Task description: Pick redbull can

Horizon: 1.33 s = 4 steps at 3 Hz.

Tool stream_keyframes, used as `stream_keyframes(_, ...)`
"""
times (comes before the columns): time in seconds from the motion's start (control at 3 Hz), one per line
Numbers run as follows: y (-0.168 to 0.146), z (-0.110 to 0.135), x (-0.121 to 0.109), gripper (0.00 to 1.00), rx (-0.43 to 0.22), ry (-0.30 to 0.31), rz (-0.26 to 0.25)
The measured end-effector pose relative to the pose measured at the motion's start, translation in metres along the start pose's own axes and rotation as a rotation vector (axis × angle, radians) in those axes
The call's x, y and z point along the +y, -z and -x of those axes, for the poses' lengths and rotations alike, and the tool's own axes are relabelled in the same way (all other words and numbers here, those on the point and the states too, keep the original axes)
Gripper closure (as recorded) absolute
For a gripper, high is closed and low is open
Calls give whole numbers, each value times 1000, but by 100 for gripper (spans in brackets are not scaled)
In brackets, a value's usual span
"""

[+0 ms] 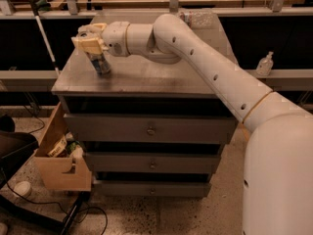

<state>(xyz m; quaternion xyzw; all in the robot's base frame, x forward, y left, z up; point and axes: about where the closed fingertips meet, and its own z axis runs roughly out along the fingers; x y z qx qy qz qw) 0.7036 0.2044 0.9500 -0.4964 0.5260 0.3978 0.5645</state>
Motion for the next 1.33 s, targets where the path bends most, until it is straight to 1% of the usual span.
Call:
stream_keyframes(0.33, 22, 39, 4, 100, -59, 31, -16)
stream_keyframes(0.67, 73, 95, 8, 100, -161, 61, -56)
stream_keyframes(1.0, 129, 134, -1, 100, -252, 65, -111)
stream_keyframes(1.33, 178, 173, -12, 100, -330, 84, -173)
